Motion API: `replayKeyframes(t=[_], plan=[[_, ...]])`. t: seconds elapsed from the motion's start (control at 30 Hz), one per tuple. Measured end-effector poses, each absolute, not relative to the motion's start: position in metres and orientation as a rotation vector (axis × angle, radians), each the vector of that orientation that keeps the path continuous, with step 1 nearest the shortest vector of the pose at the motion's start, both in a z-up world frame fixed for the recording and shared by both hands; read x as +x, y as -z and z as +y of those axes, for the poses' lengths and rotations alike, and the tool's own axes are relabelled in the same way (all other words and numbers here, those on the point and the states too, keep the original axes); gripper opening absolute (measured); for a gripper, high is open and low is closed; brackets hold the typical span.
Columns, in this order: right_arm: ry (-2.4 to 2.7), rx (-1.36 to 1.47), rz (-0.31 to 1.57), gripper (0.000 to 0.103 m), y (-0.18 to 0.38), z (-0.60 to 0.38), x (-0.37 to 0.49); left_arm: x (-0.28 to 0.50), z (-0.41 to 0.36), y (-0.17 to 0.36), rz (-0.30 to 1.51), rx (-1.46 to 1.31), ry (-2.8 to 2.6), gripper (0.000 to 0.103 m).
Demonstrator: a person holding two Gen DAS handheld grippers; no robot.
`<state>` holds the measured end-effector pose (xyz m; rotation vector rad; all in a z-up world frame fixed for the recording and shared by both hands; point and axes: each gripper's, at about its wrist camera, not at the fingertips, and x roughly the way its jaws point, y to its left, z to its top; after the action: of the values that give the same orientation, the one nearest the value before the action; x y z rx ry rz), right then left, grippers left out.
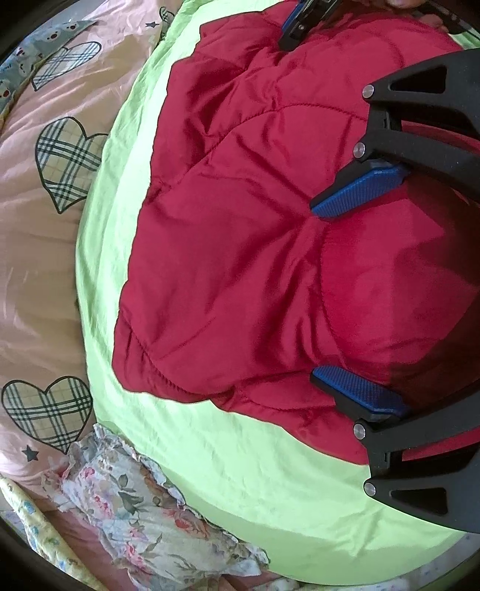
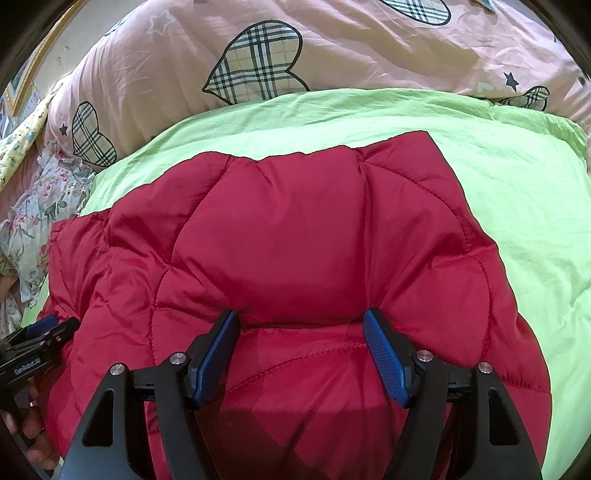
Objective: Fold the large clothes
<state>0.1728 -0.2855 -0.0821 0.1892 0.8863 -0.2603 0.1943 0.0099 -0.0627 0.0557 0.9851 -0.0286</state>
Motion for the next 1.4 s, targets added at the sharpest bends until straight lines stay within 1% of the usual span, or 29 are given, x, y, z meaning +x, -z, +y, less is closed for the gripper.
replayKeyframes(t=[0.27, 0.5, 0.6, 0.73, 0.97, 1.0, 1.07, 1.13, 1.2, 1.27, 1.3, 1.33, 1.37, 1.4], plan=[[0.269, 0.189, 0.884, 0.071, 0.082, -0.284, 0.171, 0.159, 0.008, 0.048, 0.940, 0.064, 0.008, 0.084], [0.275, 0.190, 0.881, 0.071, 0.079, -0.282, 0.168, 0.122, 0.015, 0.033, 0.939, 0.022, 0.043, 0.084], [0.260, 0.193, 0.862, 0.073, 0.073, -0.280, 0.159, 0.114, 0.019, 0.028, 0.941, 0.016, 0.048, 0.084], [0.238, 0.195, 0.838, 0.073, 0.062, -0.279, 0.141, 0.112, 0.028, 0.023, 0.932, 0.009, 0.041, 0.084], [0.265, 0.206, 0.777, 0.074, 0.035, -0.295, 0.102, 0.115, 0.044, 0.027, 0.939, -0.038, -0.003, 0.084], [0.284, 0.200, 0.767, 0.076, 0.032, -0.300, 0.097, 0.117, 0.047, 0.027, 0.938, -0.047, -0.007, 0.084], [0.336, 0.171, 0.752, 0.079, 0.027, -0.309, 0.088, 0.122, 0.051, 0.029, 0.934, -0.066, -0.011, 0.086], [0.400, 0.151, 0.758, 0.088, 0.028, -0.320, 0.084, 0.128, 0.056, 0.034, 0.940, -0.084, -0.013, 0.088], [0.392, 0.188, 0.805, 0.090, 0.039, -0.331, 0.086, 0.133, 0.063, 0.041, 0.952, -0.119, -0.009, 0.090], [0.351, 0.235, 0.856, 0.088, 0.053, -0.336, 0.088, 0.137, 0.070, 0.046, 0.962, -0.157, 0.001, 0.091], [0.338, 0.234, 0.860, 0.083, 0.058, -0.333, 0.088, 0.140, 0.073, 0.047, 0.964, -0.169, 0.015, 0.091], [0.329, 0.224, 0.857, 0.073, 0.060, -0.329, 0.088, 0.142, 0.075, 0.050, 0.967, -0.179, 0.037, 0.089], [0.318, 0.218, 0.855, 0.067, 0.061, -0.324, 0.088, 0.145, 0.077, 0.053, 0.973, -0.184, 0.065, 0.086], [0.301, 0.221, 0.855, 0.053, 0.061, -0.319, 0.089, 0.148, 0.076, 0.056, 0.982, -0.191, 0.095, 0.075]])
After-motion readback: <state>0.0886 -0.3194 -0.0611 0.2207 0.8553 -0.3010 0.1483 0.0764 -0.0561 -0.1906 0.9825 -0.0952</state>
